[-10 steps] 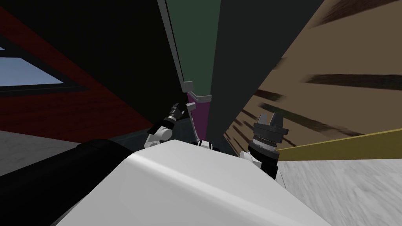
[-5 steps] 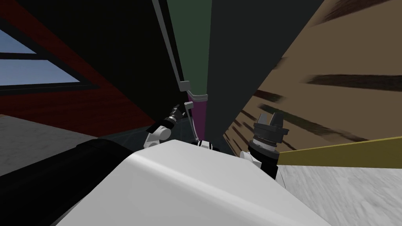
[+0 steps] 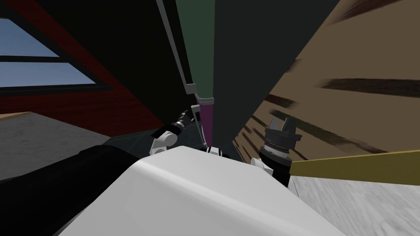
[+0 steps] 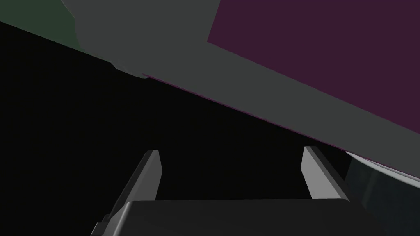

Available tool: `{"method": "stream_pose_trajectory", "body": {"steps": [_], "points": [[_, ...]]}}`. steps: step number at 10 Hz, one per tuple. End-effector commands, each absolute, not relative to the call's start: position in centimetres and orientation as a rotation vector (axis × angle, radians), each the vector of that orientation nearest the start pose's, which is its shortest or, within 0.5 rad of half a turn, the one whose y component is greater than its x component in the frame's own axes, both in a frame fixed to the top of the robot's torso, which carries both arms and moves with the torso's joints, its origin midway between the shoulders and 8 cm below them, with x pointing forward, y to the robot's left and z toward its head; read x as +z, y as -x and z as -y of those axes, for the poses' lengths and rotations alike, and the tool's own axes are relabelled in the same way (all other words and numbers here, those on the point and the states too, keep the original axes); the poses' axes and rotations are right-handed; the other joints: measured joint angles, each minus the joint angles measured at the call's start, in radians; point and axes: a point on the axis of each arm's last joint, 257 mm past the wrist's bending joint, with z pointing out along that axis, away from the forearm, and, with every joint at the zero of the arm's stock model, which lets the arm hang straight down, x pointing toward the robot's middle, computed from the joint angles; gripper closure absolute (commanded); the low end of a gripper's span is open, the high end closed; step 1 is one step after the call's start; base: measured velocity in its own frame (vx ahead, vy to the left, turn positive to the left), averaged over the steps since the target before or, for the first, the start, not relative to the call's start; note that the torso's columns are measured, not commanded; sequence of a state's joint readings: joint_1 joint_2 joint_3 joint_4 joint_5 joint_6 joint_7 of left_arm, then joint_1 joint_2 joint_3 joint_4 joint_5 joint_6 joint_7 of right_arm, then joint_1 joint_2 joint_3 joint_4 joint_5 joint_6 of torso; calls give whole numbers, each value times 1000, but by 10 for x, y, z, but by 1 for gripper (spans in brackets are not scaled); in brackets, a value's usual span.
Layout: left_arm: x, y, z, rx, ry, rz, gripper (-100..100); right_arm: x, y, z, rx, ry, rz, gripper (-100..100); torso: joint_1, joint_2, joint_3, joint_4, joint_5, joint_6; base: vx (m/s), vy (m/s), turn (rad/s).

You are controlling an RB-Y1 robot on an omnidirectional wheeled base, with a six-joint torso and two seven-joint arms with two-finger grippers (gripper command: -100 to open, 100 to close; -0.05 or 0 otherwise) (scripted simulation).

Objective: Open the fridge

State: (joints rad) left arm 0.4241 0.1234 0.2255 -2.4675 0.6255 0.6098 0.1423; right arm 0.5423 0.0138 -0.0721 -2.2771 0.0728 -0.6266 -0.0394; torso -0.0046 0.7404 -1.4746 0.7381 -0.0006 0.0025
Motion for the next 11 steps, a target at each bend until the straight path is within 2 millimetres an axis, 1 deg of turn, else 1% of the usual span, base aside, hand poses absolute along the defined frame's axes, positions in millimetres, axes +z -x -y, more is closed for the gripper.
{"method": "stream_pose_trajectory", "body": {"steps": [1,3,4,5,6,7,8,9,10,11], "points": [[-88,-400,-285,-1575,1619,-1010,-100,33,-317,292,1229,-552,-584,0,-5,3,2,1,-1,2,-7,-71,89],[-73,-395,-278,-1621,1619,-980,-100,33,-317,292,1229,-551,-584,0,-15,11,7,4,-5,5,-3,-48,69],[-73,-395,-278,-1621,1619,-980,-100,33,-317,292,1229,-551,-584,0,-19,13,8,5,-6,6,-22,-38,18],[-64,-393,-275,-1643,1613,-962,-100,33,-317,292,1229,-551,-584,0,-17,9,5,5,-6,7,-36,-40,7],[-56,-390,-273,-1662,1606,-945,-100,33,-317,292,1229,-551,-583,0,-13,4,2,3,-5,4,-29,-60,-25],[-59,-391,-277,-1643,1608,-953,-100,33,-317,292,1229,-551,-583,0,-4,-2,-1,1,-2,0,-15,-35,-4],[-52,-389,-277,-1647,1609,-956,-100,33,-317,292,1229,-551,-584,0,6,-5,-3,-1,1,-2,112,-26,18],[-55,-390,-277,-1647,1607,-954,-100,33,-317,292,1229,-552,-584,0,9,-11,-7,-2,2,-3,73,-16,8],[-55,-389,-277,-1647,1608,-955,100,33,-317,292,1229,-551,-584,0,8,-7,-5,-2,2,-3,5,-7,9],[-54,-391,-265,-1669,1605,-977,100,33,-317,292,1229,-551,-584,0,7,-3,-2,0,0,-2,4,149,-63]]}}
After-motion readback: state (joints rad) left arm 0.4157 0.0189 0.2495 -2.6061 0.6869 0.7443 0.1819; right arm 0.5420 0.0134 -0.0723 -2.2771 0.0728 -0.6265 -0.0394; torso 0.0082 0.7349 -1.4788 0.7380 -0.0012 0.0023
